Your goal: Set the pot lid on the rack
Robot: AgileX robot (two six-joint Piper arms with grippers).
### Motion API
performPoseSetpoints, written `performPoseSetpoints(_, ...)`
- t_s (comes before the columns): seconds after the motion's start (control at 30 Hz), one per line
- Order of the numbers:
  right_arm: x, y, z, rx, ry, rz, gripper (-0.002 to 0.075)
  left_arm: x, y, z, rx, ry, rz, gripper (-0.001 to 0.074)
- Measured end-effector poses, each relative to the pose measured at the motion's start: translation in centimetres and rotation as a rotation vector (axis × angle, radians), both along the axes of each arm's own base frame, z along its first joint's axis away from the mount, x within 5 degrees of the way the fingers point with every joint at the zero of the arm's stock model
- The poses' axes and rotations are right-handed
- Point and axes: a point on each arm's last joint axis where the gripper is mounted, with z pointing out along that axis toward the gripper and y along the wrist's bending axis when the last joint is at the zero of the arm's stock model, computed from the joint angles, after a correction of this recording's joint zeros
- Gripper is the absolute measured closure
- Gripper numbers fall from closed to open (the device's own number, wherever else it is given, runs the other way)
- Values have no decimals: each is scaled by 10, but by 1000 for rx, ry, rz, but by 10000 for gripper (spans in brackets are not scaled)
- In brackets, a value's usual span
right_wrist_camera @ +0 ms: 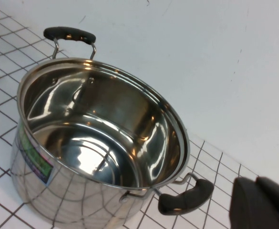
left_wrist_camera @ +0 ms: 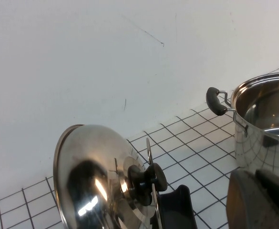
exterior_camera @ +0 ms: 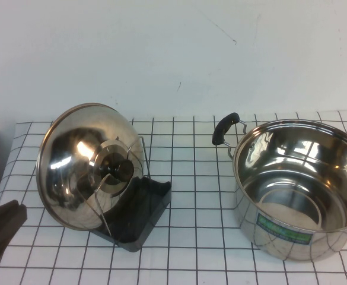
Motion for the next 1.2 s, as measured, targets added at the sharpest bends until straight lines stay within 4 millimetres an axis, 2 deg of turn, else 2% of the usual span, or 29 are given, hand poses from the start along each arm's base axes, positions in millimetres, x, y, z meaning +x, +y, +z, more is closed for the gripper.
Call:
performPoseSetpoints(0.27, 0, 0, 0, 0, 0, 0, 728, -1, 0, -1, -1, 0, 0, 736)
performPoseSetpoints(0.4, 0, 0, 0, 0, 0, 0, 728, -6, 2, -9, 2, -27, 22, 736)
performPoseSetpoints(0.6, 0, 0, 0, 0, 0, 0, 728, -11, 20, -27, -188, -115, 235, 736)
performPoseSetpoints(0.73, 0, 0, 0, -2, 0, 1, 728, -15, 27, -38, -185, -143, 306, 736)
performPoseSetpoints(0.93, 0, 0, 0, -2, 0, 1, 728, -15, 33, -62, -142, -67, 381, 736)
performPoseSetpoints(1.2, 0, 0, 0, -2, 0, 1, 728, -11, 41, -110, -191, -58, 476, 736)
